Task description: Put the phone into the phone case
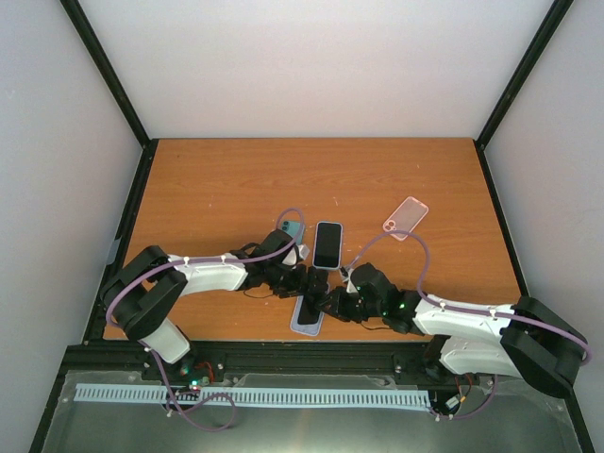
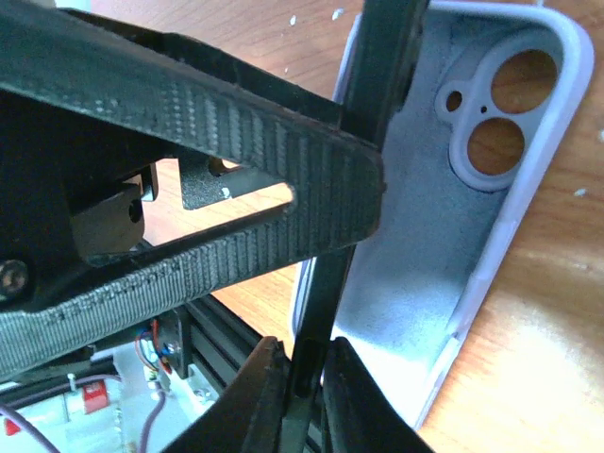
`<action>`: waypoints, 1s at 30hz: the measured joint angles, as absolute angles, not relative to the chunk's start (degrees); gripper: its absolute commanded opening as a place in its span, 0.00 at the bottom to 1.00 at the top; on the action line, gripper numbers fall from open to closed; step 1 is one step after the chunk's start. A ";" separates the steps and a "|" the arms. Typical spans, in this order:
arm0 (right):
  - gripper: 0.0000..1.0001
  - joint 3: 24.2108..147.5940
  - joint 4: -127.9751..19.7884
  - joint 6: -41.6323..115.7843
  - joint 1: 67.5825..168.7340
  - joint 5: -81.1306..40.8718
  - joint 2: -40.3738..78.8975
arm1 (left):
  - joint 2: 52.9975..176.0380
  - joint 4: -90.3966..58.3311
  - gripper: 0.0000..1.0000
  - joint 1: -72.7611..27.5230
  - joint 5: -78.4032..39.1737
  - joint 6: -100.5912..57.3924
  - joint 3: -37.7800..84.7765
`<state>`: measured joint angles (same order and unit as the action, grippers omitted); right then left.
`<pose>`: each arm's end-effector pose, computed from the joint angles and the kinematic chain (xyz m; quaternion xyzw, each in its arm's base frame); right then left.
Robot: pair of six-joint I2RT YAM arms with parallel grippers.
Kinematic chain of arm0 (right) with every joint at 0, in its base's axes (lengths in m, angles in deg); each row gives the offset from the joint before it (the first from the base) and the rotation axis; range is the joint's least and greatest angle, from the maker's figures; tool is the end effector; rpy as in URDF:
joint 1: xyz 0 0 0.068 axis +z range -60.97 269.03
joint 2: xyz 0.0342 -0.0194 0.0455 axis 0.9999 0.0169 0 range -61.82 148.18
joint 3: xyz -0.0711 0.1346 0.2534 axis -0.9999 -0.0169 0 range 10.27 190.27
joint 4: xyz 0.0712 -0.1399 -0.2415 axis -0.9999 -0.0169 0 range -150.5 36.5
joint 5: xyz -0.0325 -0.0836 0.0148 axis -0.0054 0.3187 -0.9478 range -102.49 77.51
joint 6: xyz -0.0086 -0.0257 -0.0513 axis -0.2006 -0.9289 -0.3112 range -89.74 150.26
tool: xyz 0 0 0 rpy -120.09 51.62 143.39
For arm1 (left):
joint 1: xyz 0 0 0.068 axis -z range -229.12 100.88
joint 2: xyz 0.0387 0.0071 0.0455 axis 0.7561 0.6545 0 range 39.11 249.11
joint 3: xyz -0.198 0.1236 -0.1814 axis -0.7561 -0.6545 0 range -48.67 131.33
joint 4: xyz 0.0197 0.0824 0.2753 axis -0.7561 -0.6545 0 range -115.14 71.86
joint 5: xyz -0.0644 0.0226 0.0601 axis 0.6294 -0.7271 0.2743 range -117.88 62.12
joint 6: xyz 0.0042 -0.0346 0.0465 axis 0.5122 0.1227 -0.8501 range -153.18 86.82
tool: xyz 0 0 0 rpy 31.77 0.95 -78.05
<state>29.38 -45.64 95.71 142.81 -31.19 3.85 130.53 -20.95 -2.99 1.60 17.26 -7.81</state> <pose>0.1201 0.1864 0.1475 0.0204 0.8920 0.4426 0.0897 0.2019 -0.2396 0.1395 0.0454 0.9205 -0.3876 0.0219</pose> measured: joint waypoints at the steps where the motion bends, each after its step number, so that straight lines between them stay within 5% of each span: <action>1: 0.07 29.38 -45.66 96.15 142.81 -30.95 3.89 | 130.53 -20.92 0.54 -2.97 1.49 17.28 -7.81; 13: 0.03 29.32 -46.84 97.48 142.92 -28.72 1.56 | 127.51 -20.22 0.80 -2.75 -1.00 19.75 -8.81; 30: 0.03 26.45 -48.74 102.33 144.17 -27.65 -1.11 | 114.92 -25.54 0.83 -3.25 -8.28 20.29 -10.52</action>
<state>26.45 -48.74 102.33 144.17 -27.65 -1.11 114.92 -25.54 -3.25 -8.28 20.29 -10.52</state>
